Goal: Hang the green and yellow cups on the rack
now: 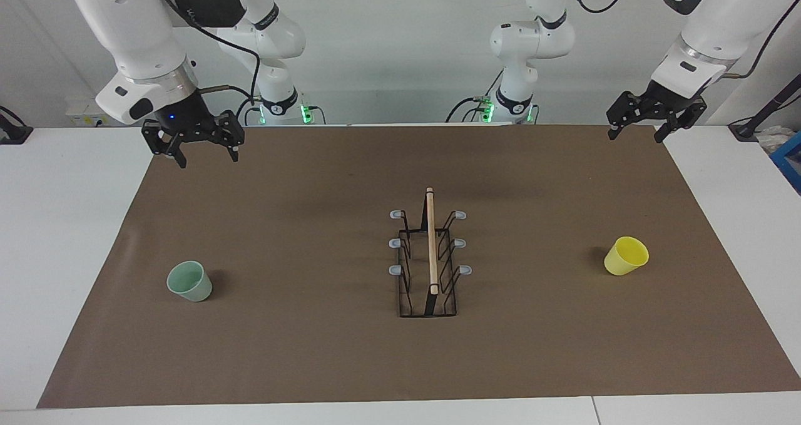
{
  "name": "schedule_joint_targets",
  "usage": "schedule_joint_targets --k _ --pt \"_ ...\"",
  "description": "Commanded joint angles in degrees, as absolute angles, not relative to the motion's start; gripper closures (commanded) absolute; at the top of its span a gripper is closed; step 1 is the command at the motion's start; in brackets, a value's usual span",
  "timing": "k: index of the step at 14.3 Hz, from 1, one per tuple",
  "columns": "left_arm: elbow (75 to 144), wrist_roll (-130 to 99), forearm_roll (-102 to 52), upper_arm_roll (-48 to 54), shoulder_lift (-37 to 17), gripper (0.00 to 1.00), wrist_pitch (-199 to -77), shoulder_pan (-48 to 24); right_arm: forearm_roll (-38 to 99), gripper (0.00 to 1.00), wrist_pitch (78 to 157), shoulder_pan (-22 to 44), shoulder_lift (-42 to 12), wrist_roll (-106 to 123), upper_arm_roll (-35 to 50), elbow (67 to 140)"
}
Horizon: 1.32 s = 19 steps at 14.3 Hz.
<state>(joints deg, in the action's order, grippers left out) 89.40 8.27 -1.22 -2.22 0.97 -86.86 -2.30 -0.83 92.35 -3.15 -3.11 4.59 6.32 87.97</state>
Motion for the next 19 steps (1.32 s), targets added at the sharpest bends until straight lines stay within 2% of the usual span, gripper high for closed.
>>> schedule_joint_targets --k 1,9,11,14,19 --pt "90.7 7.8 -1.0 -2.1 2.4 0.0 -87.2 -2.1 -0.4 0.0 93.5 -3.3 -2.4 3.8 6.2 89.1" --pt "91.4 7.5 -1.1 -2.1 2.7 0.0 -86.5 -2.6 -0.3 0.0 94.3 -3.0 -2.4 3.3 6.2 89.6" --pt "92.5 8.3 -1.1 -2.1 3.2 0.0 -87.0 -2.6 -0.3 0.0 99.1 -3.0 -2.4 4.2 6.2 91.1" --pt "92.6 8.1 -1.1 -2.1 3.3 0.0 -87.4 -2.6 -1.7 0.0 101.5 -4.1 -3.3 9.6 6.1 91.1" --pt "91.9 6.8 -1.4 -2.5 2.1 0.0 -88.1 -2.5 -12.1 0.0 98.1 -4.7 -2.7 19.2 6.2 91.9"
